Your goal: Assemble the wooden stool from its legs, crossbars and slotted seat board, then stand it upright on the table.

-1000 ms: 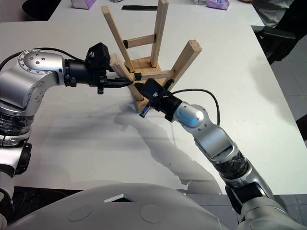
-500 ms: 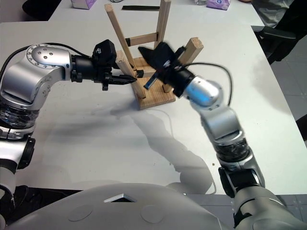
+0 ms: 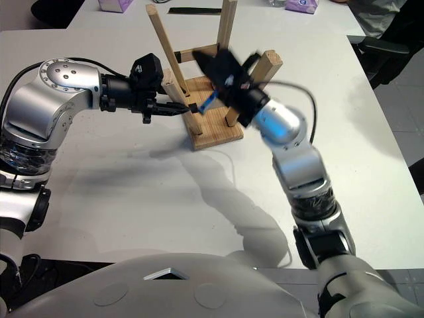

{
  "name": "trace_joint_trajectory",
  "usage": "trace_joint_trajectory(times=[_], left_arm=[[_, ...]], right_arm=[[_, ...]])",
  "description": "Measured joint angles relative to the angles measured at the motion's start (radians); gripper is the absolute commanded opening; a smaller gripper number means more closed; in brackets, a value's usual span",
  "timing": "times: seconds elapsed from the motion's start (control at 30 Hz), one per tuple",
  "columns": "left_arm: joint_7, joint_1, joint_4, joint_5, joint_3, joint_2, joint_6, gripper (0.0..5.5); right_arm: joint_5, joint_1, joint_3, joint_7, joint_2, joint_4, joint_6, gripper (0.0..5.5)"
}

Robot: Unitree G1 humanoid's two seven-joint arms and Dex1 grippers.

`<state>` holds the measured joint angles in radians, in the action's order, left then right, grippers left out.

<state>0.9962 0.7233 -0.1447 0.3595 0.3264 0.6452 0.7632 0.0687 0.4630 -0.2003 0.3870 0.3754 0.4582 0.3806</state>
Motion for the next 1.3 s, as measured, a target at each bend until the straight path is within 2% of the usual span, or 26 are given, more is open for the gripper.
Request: trace_joint_trajectory(times=[0.1, 0.23, 0.33, 0.37, 0.43, 0.5, 0.6, 0.73, 0.87, 1.0, 1.1, 1.23, 1.27, 1.3], left_arm=[[0.001, 0.014, 0.022, -0.012, 0.008, -0.015, -0.008, 2.03], [0.022, 0.044, 0.066, -0.025, 0.028, -0.025, -0.036, 2.03], [0.044, 0.048, 0.087, -0.031, 0.034, -0.022, -0.066, 2.03], [0.051, 0.046, 0.09, -0.033, 0.033, -0.017, -0.075, 2.03], [0.062, 0.038, 0.091, -0.033, 0.029, -0.005, -0.091, 2.03], [0.083, 0.031, 0.095, -0.033, 0.028, 0.008, -0.121, 2.03], [0.141, 0.032, 0.109, -0.035, 0.025, 0.035, -0.154, 2.03], [0.244, 0.032, 0.133, -0.033, 0.017, 0.092, -0.202, 2.03], [0.283, 0.009, 0.126, -0.031, -0.007, 0.1, -0.217, 2.03], [0.235, -0.046, 0.035, -0.014, -0.052, 0.09, -0.168, 2.03], [0.218, -0.093, -0.041, 0.007, -0.083, 0.094, -0.131, 2.03], [0.201, -0.124, -0.067, 0.011, -0.102, 0.095, -0.139, 2.03], [0.197, -0.137, -0.072, 0.012, -0.112, 0.095, -0.15, 2.4], [0.193, -0.149, -0.077, 0.014, -0.123, 0.094, -0.154, 2.54]], right_arm=[[0.036, 0.006, 0.075, -0.006, -0.017, -0.015, -0.001, 0.0], [0.133, 0.113, 0.361, -0.077, 0.021, -0.135, 0.011, 0.0], [0.183, 0.159, 0.543, -0.06, 0.146, -0.262, 0.007, 0.0], [0.16, 0.135, 0.545, -0.035, 0.189, -0.288, -0.009, 0.0], [0.088, 0.024, 0.455, 0.032, 0.237, -0.33, -0.053, 0.0], [0.062, -0.119, 0.311, 0.091, 0.197, -0.348, -0.059, 0.0], [0.118, -0.234, 0.191, 0.135, 0.115, -0.209, -0.02, 0.0], [0.192, -0.319, 0.19, 0.116, 0.096, -0.049, 0.076, 0.0], [0.209, -0.354, 0.191, 0.112, 0.099, 0.015, 0.111, 0.0], [0.208, -0.283, 0.216, 0.133, 0.103, -0.099, 0.076, 0.0], [0.184, -0.237, 0.288, 0.107, 0.13, -0.222, 0.047, 0.0], [0.182, -0.234, 0.293, 0.119, 0.138, -0.251, 0.024, 0.0], [0.178, -0.23, 0.279, 0.127, 0.136, -0.258, 0.011, 0.0], [0.171, -0.227, 0.272, 0.131, 0.134, -0.265, 0.007, 0.0]])
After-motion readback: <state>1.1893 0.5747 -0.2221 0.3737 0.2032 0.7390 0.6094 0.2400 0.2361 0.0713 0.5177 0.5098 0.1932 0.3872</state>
